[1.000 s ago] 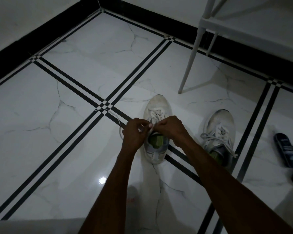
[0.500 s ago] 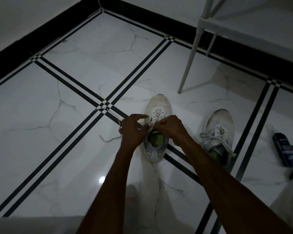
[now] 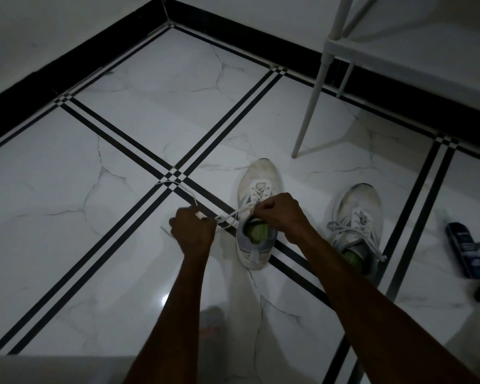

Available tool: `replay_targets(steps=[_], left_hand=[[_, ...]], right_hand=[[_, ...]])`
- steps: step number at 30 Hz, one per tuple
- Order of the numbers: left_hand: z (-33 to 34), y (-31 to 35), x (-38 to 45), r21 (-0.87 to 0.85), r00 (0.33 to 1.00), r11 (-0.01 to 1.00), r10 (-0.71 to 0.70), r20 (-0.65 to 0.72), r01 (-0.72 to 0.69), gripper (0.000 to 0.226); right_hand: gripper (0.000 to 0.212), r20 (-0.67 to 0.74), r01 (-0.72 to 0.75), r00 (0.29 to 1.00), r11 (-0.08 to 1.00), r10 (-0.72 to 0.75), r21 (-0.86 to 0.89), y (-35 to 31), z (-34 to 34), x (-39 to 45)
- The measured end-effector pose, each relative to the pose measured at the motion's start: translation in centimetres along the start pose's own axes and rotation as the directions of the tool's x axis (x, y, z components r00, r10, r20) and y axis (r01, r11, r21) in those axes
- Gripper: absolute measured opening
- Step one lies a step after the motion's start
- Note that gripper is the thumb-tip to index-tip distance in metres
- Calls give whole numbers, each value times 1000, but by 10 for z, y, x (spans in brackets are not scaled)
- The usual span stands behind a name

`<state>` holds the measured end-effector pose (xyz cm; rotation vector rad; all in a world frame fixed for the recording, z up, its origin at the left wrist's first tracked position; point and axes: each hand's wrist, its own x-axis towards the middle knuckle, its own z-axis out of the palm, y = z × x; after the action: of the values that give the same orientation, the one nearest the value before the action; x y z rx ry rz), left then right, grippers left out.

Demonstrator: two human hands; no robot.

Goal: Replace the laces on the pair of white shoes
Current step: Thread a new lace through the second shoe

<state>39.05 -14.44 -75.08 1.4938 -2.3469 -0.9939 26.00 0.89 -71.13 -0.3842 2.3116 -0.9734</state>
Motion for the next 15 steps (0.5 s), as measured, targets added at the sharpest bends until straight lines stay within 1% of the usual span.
replay_targets(steps=[1,3,5,6,7,8,9,10,12,15], left_hand=[[2,6,1,-61,993,991,117,-16,-118,32],[9,21,5,-168,952,940,306,26,-298,23],[16,36,5,-157,902,904,416,112,-398,19],[19,40,5,-142,888,898,434,149,-415,17],[22,41,5,-140,889,908,416,192,-395,16],[24,40,5,-153,893,918,392,222,-365,18],[25,38,3,-172,903,930,360,234,-326,26],[26,34,3,-195,911,933,344,229,-303,36],[30,31,0,-247,925,925,335,177,-288,46],[26,37,-14,-256,932,917,342,117,-305,45]], right_hand=[[17,12,7,1000,1000,-7,7,1,-1,0],[13,48,34,998,999,-34,15,2,-3,0],[9,85,55,995,998,-55,13,3,-5,-1],[8,91,62,994,998,-62,6,4,-6,-1],[13,77,72,995,997,-71,-14,6,-9,-2],[23,37,90,995,995,-88,-41,8,-11,-2],[33,-15,106,994,992,-107,-66,12,-13,-1],[40,-55,120,991,989,-125,-85,16,-15,-1],[44,-68,120,990,987,-128,-104,20,-17,-2],[38,-57,143,987,978,-153,-150,18,-16,-2]])
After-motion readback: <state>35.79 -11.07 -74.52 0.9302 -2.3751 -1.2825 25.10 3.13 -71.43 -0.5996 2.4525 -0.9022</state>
